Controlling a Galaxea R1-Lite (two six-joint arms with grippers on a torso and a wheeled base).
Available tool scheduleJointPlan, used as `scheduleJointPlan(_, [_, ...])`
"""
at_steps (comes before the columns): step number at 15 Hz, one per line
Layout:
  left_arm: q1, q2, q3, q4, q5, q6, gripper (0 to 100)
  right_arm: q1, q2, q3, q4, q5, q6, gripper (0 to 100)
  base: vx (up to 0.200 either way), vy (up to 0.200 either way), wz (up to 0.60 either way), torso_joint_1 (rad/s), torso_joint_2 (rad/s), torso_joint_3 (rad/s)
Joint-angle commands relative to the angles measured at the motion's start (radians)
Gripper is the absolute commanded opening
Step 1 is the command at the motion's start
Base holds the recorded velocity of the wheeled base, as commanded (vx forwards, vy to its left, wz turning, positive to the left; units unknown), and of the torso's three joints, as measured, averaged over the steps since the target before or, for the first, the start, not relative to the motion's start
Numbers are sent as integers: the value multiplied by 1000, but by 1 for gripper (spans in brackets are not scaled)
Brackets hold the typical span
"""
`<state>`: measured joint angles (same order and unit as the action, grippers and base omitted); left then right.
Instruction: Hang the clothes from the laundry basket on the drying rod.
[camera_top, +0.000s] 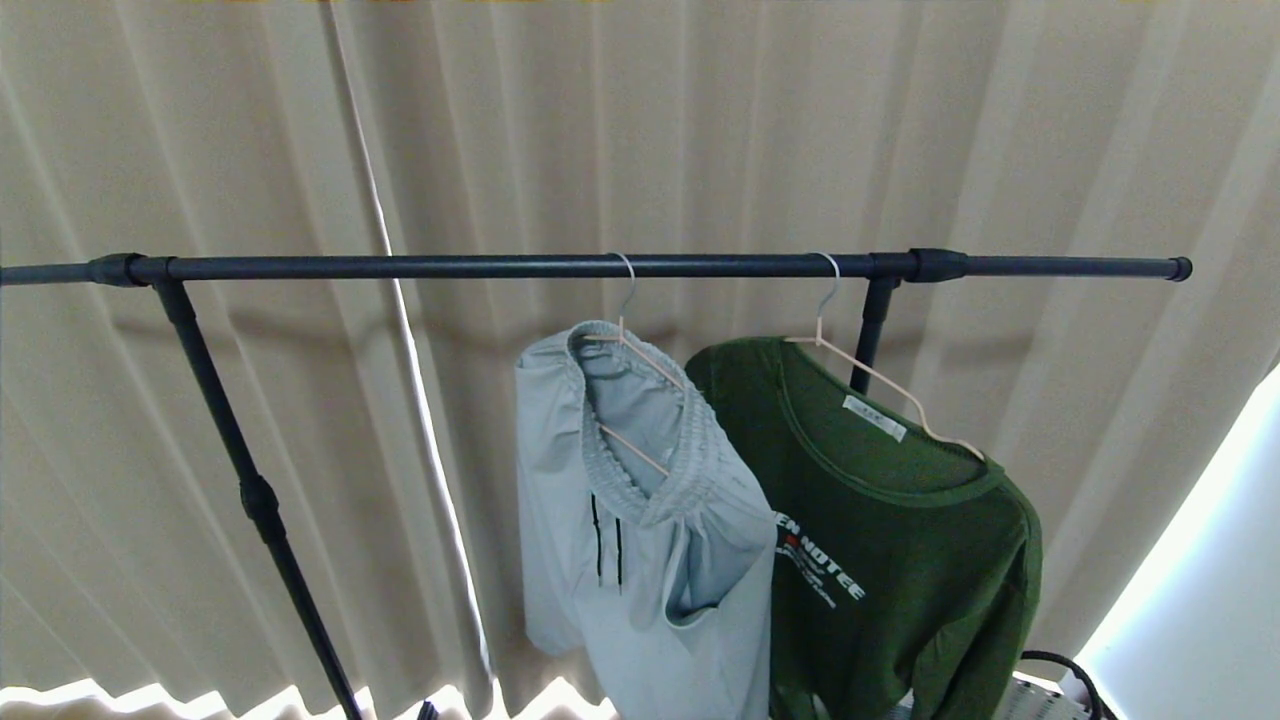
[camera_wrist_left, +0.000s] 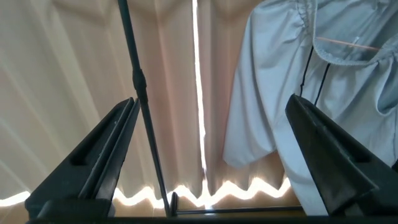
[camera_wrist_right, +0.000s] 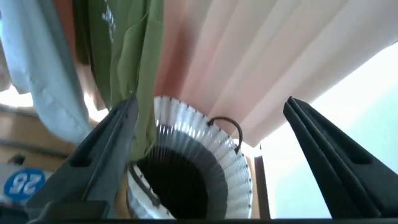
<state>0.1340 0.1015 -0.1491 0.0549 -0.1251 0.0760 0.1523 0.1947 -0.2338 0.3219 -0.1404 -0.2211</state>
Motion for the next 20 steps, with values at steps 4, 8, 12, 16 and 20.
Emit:
scheduleJointPlan(4, [-97, -5, 43, 5, 2, 2, 100, 29, -100, 137, -135, 58, 243, 100, 0, 0, 0, 0, 0, 0])
scheduleJointPlan(8, [-125, -98, 122, -1, 7, -4, 100, 29, -98, 168, -193, 91, 302, 100, 0, 0, 0, 0, 0, 0])
scheduleJointPlan(12, [-125, -101, 126, -4, 74, -47, 100, 29, -98, 169, -195, 117, 325, 100, 0, 0, 0, 0, 0, 0])
scheduleJointPlan(16, [-125, -101, 126, -4, 76, -51, 100, 29, -98, 169, -195, 127, 390, 100, 0, 0, 0, 0, 0, 0])
scheduleJointPlan(20, [-125, -101, 126, -4, 76, -51, 100, 30, -98, 169, -196, 180, 310, 100, 0, 0, 0, 0, 0, 0])
